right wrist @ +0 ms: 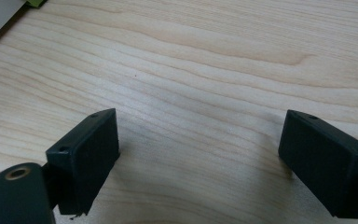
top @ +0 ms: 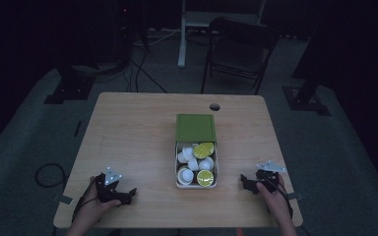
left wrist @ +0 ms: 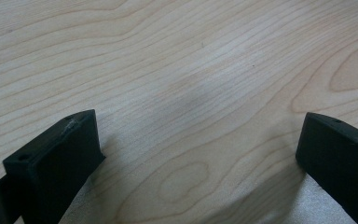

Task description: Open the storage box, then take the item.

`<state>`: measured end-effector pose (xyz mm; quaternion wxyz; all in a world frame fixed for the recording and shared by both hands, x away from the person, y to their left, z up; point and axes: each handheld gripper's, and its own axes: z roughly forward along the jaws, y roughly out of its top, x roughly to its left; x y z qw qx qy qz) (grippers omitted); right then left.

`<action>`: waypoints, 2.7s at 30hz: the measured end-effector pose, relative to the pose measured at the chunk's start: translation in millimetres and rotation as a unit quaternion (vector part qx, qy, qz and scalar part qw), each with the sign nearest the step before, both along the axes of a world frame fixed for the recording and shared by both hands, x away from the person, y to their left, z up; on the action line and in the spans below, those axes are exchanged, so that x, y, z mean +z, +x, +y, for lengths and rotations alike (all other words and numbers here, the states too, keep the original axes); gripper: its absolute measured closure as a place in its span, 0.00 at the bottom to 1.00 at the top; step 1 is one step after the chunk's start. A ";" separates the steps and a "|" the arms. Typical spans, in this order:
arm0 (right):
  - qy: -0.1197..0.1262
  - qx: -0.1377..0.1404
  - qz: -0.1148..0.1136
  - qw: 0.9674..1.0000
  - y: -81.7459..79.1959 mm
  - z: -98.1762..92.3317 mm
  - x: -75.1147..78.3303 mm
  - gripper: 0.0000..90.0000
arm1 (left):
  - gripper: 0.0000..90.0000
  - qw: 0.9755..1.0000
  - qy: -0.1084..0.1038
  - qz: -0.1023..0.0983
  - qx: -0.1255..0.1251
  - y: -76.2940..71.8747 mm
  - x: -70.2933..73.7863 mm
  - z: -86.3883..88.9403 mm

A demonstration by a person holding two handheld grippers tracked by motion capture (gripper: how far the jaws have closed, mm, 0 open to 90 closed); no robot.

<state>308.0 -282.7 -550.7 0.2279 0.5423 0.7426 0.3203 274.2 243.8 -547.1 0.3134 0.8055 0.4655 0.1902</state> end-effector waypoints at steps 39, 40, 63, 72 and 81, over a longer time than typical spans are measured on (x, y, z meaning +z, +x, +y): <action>0.001 0.000 0.001 1.000 0.3 0.1 0.0 0.13 | 0.00 0.999 0.002 -0.025 -0.048 10.1 28.6 -12.2; 0.001 0.000 0.001 1.000 0.3 0.1 0.0 0.13 | 0.00 0.998 0.004 -0.026 -0.049 10.3 29.9 -12.7; 0.000 0.000 0.001 1.000 0.3 0.0 -0.1 0.13 | 0.00 0.995 -0.008 -0.040 -0.091 18.6 50.2 -42.8; 0.000 0.000 0.001 1.000 0.3 0.0 -0.1 0.13 | 0.00 0.992 -0.031 -0.047 -0.111 21.4 63.8 -52.3; 0.000 0.000 0.001 1.000 0.3 0.0 -0.1 0.13 | 0.02 0.989 -0.035 -0.058 -0.132 24.3 73.8 -67.9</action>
